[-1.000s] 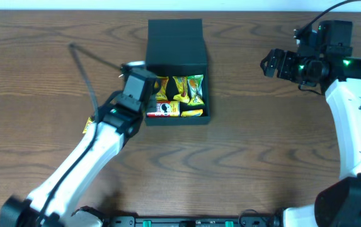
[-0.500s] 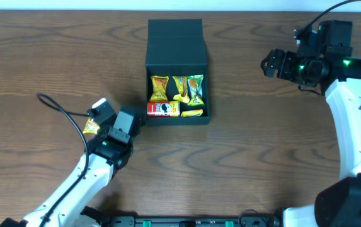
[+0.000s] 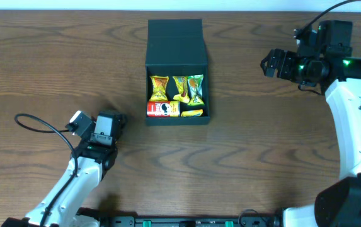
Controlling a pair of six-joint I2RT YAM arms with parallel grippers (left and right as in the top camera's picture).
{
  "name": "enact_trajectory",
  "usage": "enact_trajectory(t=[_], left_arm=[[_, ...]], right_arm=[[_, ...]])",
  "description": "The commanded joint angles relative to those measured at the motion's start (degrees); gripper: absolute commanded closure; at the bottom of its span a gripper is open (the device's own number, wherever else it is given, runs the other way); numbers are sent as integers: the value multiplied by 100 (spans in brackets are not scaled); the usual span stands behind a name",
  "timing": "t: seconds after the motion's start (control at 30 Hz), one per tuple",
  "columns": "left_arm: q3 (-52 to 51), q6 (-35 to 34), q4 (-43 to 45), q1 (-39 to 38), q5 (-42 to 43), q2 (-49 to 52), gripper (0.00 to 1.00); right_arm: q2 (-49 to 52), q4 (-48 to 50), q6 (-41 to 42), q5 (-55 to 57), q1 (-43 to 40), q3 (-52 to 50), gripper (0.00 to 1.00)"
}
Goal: Pack container
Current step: 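Move the left gripper to the last Apollo packet and grasp it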
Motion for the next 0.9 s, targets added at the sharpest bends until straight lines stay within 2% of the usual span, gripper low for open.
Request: enact_trajectory(t=[0.0,0.2,0.43,0.8,0.87], left_arm=[[-28,245,166,195,350,199,48],[-28,448,750,380,973,632,47],[-28,457,942,400,1047,839,55],[-28,584,831,400,1049,839,94],[-28,601,831,400,1049,839,94]], right_arm=[[-4,11,-44,-66,50,-7,1],[-4,11,-42,-63,50,-7,1],[-4,15,-44,-63,50,-7,1],[-4,11,-42,-66,50,-7,1],[-4,13,-42,-66,50,-7,1]])
